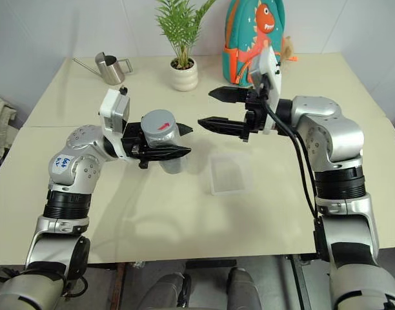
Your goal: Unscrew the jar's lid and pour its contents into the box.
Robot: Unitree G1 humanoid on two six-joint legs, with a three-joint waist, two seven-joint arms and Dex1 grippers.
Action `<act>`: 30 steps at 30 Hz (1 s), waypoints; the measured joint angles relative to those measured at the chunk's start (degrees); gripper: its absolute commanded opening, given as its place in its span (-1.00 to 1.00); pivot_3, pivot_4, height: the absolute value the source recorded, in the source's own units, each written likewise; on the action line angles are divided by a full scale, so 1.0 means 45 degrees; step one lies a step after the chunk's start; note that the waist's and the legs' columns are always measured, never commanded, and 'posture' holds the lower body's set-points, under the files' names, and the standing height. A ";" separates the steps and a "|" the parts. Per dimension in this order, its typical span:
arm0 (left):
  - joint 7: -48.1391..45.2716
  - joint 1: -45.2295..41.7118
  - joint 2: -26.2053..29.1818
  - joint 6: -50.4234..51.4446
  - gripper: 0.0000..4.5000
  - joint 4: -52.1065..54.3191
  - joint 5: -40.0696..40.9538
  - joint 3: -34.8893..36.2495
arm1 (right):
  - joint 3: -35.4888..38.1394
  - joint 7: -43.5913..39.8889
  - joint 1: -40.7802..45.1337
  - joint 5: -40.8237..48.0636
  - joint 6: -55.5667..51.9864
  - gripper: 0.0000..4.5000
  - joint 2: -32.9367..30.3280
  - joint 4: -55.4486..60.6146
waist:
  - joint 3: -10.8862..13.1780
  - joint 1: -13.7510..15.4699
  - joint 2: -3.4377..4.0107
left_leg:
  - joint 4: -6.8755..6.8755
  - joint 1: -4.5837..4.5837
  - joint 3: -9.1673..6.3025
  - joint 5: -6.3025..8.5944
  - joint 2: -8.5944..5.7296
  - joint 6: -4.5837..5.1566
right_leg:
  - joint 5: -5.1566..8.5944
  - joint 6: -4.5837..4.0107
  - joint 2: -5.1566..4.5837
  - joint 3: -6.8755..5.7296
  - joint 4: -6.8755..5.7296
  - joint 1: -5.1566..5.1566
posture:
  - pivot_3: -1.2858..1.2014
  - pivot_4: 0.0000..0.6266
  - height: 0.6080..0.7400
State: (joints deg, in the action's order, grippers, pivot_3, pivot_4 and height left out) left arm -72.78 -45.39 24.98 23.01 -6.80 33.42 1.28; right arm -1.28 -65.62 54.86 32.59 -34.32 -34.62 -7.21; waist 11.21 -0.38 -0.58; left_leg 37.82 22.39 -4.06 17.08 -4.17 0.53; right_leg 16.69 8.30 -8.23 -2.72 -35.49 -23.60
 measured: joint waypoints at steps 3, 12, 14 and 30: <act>-0.0012 0.0000 0.0055 -0.0004 -0.07 -0.0005 0.0008 0.0020 | 0.0334 -0.0346 -0.0320 0.0476 -0.0649 0.97 -0.0315 0.0324 | 0.0000 0.0015 0.0000 | 0.0006 0.0000 0.0000 0.0000 0.0001 0.0000 | 0.0000 0.0000 0.0001 0.0002 -0.0002 0.0000 | 0.03 -0.52 1.00; 0.0115 -0.0012 0.0058 -0.0121 -0.07 -0.0183 -0.0125 -0.0073 | -0.0369 0.1363 0.0141 0.0956 -0.1398 0.97 0.1599 0.2905 | 0.0000 0.0053 0.0000 | 0.0028 -0.0001 -0.0007 0.0000 -0.0005 -0.0001 | -0.0001 0.0000 -0.0008 0.0005 -0.0014 0.0004 | 0.03 -0.52 1.00; 0.0125 -0.0012 0.0061 -0.0122 -0.07 -0.0222 -0.0189 -0.0081 | -0.0704 0.1702 0.0146 0.0783 -0.1439 0.97 0.1841 0.3067 | 0.0000 0.0091 0.0000 | 0.0028 0.0002 -0.0017 0.0000 -0.0009 -0.0001 | -0.0001 0.0000 -0.0009 0.0001 -0.0014 0.0004 | 0.03 -0.52 1.00; 0.0354 -0.0043 0.0015 -0.0123 -0.07 -0.0686 -0.0452 -0.0168 | -0.1646 0.2751 0.0673 -0.0260 -0.1084 0.97 0.3252 0.2052 | 0.0000 0.0024 0.0000 | 0.0025 0.0002 -0.0016 0.0000 -0.0012 0.0000 | -0.0004 0.0003 -0.0004 0.0004 -0.0023 -0.0003 | 0.03 -0.52 1.00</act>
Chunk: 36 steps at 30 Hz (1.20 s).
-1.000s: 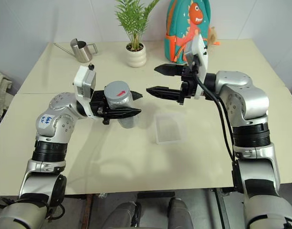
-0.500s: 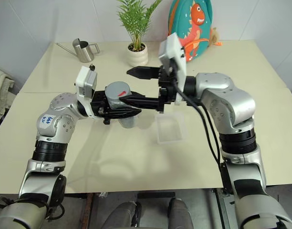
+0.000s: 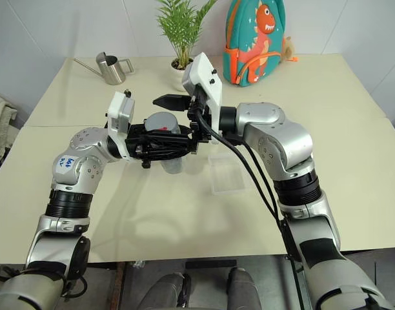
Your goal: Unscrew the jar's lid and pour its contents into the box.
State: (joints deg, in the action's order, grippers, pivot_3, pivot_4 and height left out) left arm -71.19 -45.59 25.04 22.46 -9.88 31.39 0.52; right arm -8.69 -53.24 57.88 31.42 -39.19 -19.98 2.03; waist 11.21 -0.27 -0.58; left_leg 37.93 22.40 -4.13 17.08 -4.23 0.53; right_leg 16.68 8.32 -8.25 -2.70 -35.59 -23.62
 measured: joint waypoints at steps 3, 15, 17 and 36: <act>0.0100 -0.0001 -0.0006 0.0001 -0.07 -0.0004 -0.0029 -0.0011 | 0.0000 -0.0142 0.0000 -0.0009 0.0288 0.97 -0.0028 -0.0239 | 0.0000 0.0004 0.0000 | -0.0001 0.0000 0.0000 0.0000 -0.0001 0.0000 | 0.0000 0.0000 0.0000 -0.0001 0.0000 0.0000 | 0.03 -0.52 1.00; -0.0161 0.0046 0.0138 -0.0069 -0.07 0.0216 -0.0010 -0.0072 | 0.2062 -0.1271 -0.0934 0.0100 0.0819 0.97 -0.3663 -0.1553 | 0.0001 0.0148 -0.0002 | -0.0002 0.0005 0.0007 0.0000 -0.0013 0.0008 | -0.0003 0.0006 -0.0015 -0.0004 0.0033 0.0016 | 0.03 -0.52 1.00; -0.0207 0.0062 0.0159 -0.0078 -0.07 0.0219 -0.0010 -0.0046 | 0.2214 -0.1384 -0.1101 0.0208 0.0598 0.97 -0.3824 -0.1486 | 0.0000 0.0036 -0.0001 | -0.0011 0.0003 0.0017 0.0000 -0.0001 0.0008 | -0.0003 0.0006 -0.0009 -0.0002 0.0033 0.0009 | 0.03 -0.52 1.00; -0.0197 0.0101 0.0145 -0.0075 -0.07 0.0284 -0.0018 -0.0106 | 0.0392 -0.0016 -0.0280 0.1016 -0.1077 0.97 -0.1136 0.1238 | 0.0001 0.0056 0.0000 | 0.0001 0.0004 0.0002 0.0000 -0.0007 0.0007 | -0.0005 0.0004 -0.0011 0.0003 0.0013 0.0002 | 0.03 -0.52 1.00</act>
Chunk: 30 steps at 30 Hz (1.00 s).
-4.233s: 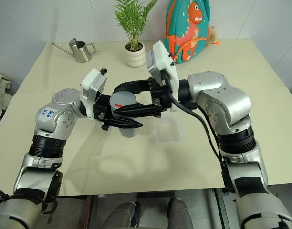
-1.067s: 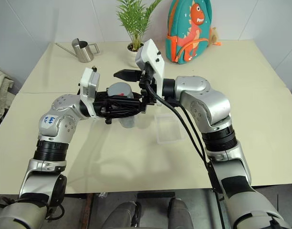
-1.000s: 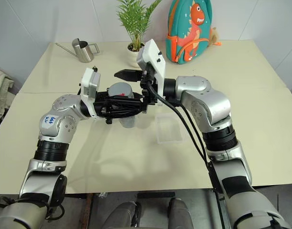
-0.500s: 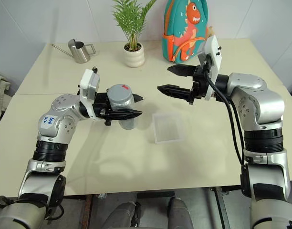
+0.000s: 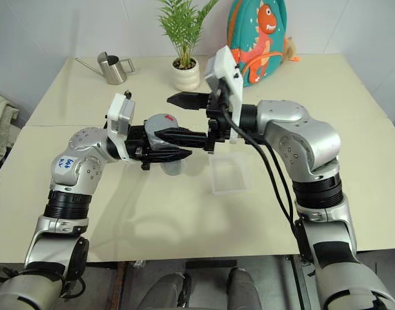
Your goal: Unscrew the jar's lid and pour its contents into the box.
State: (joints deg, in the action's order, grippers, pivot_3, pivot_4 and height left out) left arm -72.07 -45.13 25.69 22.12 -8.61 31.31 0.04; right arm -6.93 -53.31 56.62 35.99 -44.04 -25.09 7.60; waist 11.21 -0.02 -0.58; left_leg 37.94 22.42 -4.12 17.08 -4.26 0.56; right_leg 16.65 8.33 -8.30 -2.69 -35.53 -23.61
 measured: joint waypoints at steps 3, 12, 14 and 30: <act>0.0007 -0.0002 -0.0054 0.0000 -0.07 0.0000 0.0000 -0.0017 | -0.0523 0.0200 0.0113 -0.0499 0.0078 0.97 0.0375 -0.0044 | 0.0000 -0.0023 0.0000 | -0.0002 0.0000 0.0001 0.0000 0.0000 0.0000 | 0.0000 0.0000 0.0001 0.0000 -0.0001 -0.0001 | 0.03 -0.52 1.00; 0.0190 -0.0008 -0.0117 0.0002 -0.07 0.0000 0.0000 -0.0009 | -0.0757 0.0201 0.0484 -0.0899 0.0386 0.97 0.0736 -0.0764 | 0.0000 -0.0041 0.0000 | -0.0001 -0.0001 0.0001 0.0000 0.0002 0.0000 | 0.0000 0.0000 0.0005 -0.0001 -0.0005 -0.0002 | 0.03 -0.52 1.00; 0.0202 -0.0008 -0.0117 0.0002 -0.07 0.0000 0.0001 -0.0009 | -0.0693 0.0060 0.0483 -0.0853 0.0393 0.97 0.0620 -0.0769 | 0.0000 -0.0040 0.0000 | -0.0002 -0.0001 0.0001 0.0000 0.0001 0.0000 | 0.0000 0.0000 0.0005 -0.0002 -0.0004 -0.0002 | 0.03 -0.52 1.00; 0.0185 0.0040 -0.0023 0.0021 -0.07 -0.0021 -0.0006 -0.0025 | 0.0822 -0.1039 -0.0007 -0.0154 0.0435 0.97 -0.0948 -0.0872 | 0.0000 -0.0022 0.0000 | -0.0002 -0.0001 0.0004 0.0000 0.0002 0.0001 | 0.0000 0.0001 0.0004 -0.0001 -0.0001 0.0001 | 0.03 -0.52 1.00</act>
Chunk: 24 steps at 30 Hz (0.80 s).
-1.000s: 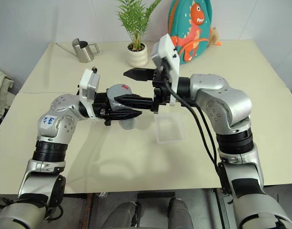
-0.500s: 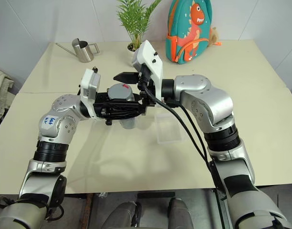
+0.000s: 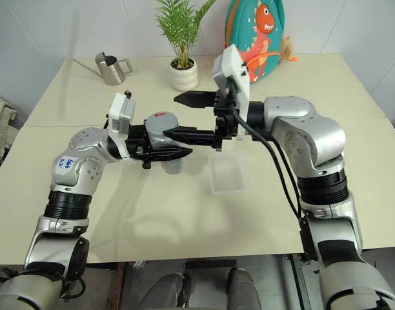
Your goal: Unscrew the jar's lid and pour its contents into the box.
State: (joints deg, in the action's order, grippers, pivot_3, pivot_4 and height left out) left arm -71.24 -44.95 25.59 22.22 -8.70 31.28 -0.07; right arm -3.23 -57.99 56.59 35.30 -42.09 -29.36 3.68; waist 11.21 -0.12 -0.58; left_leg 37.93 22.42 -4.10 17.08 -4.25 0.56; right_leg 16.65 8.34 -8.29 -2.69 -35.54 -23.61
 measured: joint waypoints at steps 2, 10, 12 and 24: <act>-0.0038 0.0025 -0.0001 0.0000 -0.07 -0.0001 -0.0001 -0.0005 | 0.0097 -0.0026 -0.0118 -0.0010 0.0000 0.97 -0.0074 -0.0037 | 0.0000 -0.0005 0.0000 | 0.0000 0.0000 0.0001 0.0000 0.0000 0.0000 | 0.0000 0.0000 0.0000 0.0000 0.0002 0.0000 | 0.03 -0.52 1.00; -0.0142 0.0034 -0.0001 -0.0012 -0.07 0.0002 0.0000 -0.0025 | 0.0241 -0.0109 -0.0434 0.0089 -0.0170 0.97 -0.0152 -0.0068 | 0.0000 -0.0002 0.0000 | 0.0001 0.0000 0.0002 0.0000 0.0002 0.0000 | 0.0000 0.0000 0.0000 0.0001 0.0002 0.0000 | 0.03 -0.52 1.00; -0.0156 0.0035 0.0002 -0.0018 -0.07 0.0001 0.0000 -0.0023 | 0.0340 -0.0098 -0.0410 0.0440 -0.0454 0.97 -0.0092 0.0099 | 0.0000 -0.0006 0.0000 | 0.0001 0.0001 0.0002 0.0000 0.0003 0.0000 | 0.0000 0.0000 -0.0001 0.0001 0.0002 -0.0001 | 0.03 -0.52 1.00; -0.0197 0.0034 -0.0042 -0.0052 -0.07 0.0001 -0.0001 -0.0040 | -0.0801 0.0959 0.0191 0.0266 -0.0821 0.97 0.1610 0.0682 | 0.0000 -0.0015 0.0000 | 0.0004 -0.0001 0.0000 0.0000 -0.0001 0.0000 | 0.0000 0.0000 -0.0002 0.0002 -0.0005 -0.0002 | 0.03 -0.52 1.00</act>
State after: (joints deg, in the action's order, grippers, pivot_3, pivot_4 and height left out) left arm -72.13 -44.80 25.40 21.98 -8.70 31.28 -0.25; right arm -6.83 -53.67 57.45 36.50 -45.78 -22.12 6.75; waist 11.21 -0.19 -0.58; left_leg 37.95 22.41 -4.10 17.08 -4.25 0.56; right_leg 16.65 8.34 -8.29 -2.68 -35.56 -23.61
